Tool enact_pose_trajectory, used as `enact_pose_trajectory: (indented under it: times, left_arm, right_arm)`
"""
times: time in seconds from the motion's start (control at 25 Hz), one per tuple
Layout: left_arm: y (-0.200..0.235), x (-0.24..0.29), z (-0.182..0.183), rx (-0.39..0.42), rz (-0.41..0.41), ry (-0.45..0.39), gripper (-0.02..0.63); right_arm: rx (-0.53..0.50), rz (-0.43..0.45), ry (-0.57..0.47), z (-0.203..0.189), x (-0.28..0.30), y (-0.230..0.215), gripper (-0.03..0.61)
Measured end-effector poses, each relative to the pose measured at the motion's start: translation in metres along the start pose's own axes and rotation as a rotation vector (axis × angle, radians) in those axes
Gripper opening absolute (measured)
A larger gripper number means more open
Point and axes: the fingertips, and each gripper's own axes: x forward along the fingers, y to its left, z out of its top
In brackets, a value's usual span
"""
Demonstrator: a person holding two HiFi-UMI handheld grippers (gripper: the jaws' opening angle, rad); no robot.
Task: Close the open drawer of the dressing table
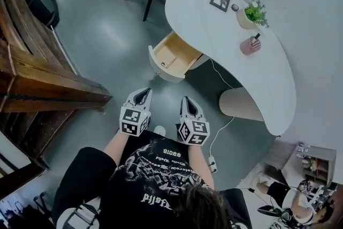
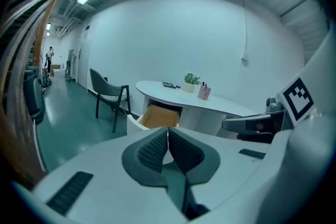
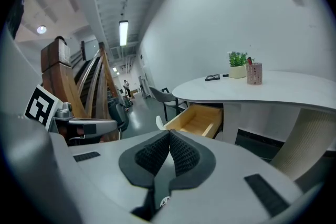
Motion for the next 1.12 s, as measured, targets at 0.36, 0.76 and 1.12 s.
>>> enact_pose_trajectory:
  times: [0.36, 0.76, 1.12]
  left_arm:
    - [0.050, 0.051, 0.015, 0.029, -0.083, 0.067, 0.025]
    - [0.082, 0.085, 0.012, 0.107, -0.192, 0.139, 0.025]
    - [0.088, 0.102, -0.007, 0.108, -0.219, 0.205, 0.025]
  right_arm:
    - [0.059, -0.070, 0.013, 0.026, 0.065, 0.003, 0.026]
    - [0.119, -0.162, 0.006, 0.029, 0.104, 0.014, 0.026]
    - [0.142, -0.172, 0.034, 0.015, 0.115, 0.016, 0.026]
